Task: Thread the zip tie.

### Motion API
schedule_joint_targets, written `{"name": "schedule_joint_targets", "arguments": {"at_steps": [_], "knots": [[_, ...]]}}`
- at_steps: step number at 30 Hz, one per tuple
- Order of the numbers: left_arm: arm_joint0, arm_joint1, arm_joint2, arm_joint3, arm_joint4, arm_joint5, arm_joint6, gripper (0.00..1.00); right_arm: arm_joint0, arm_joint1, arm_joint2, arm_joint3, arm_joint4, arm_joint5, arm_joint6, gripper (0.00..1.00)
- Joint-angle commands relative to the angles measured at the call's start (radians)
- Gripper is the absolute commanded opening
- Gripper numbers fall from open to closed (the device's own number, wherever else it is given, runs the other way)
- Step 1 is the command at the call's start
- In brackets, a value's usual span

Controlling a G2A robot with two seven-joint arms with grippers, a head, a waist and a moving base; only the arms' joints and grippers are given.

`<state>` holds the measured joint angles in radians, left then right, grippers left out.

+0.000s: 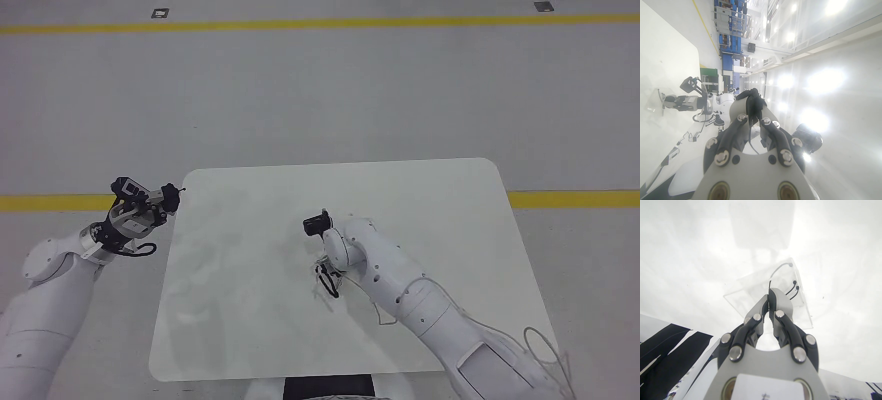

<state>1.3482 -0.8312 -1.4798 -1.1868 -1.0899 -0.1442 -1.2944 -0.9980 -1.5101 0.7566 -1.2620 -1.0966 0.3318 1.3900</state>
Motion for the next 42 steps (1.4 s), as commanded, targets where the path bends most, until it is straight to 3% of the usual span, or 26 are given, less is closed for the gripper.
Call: {"name": "schedule_joint_targets", "arguments": {"at_steps": [1,10,20,26,34,39,42], "knots": [[0.000,0.000,0.000,0.000,0.000,0.000,0.000,0.00,-0.005,0.007,0.010,-0.021,0.009,-0.008,0.000,0.00],[0.000,0.000,0.000,0.000,0.000,0.000,0.000,0.00,-0.037,0.046,0.064,-0.135,0.074,-0.030,0.000,0.00],[0.000,0.000,0.000,0.000,0.000,0.000,0.000,0.00,-0.093,0.111,0.155,-0.265,0.198,-0.039,0.000,0.00],[0.000,0.000,0.000,0.000,0.000,0.000,0.000,0.00,-0.153,0.142,0.259,-0.387,0.279,-0.050,-0.027,0.00],[0.000,0.000,0.000,0.000,0.000,0.000,0.000,0.00,-0.231,0.153,0.340,-0.481,0.449,-0.172,-0.218,0.00],[0.000,0.000,0.000,0.000,0.000,0.000,0.000,0.00,-0.183,0.147,0.350,-0.410,0.649,-0.306,-0.256,0.00],[0.000,0.000,0.000,0.000,0.000,0.000,0.000,0.00,-0.183,0.147,0.350,-0.410,0.649,-0.306,-0.256,0.00]]}}
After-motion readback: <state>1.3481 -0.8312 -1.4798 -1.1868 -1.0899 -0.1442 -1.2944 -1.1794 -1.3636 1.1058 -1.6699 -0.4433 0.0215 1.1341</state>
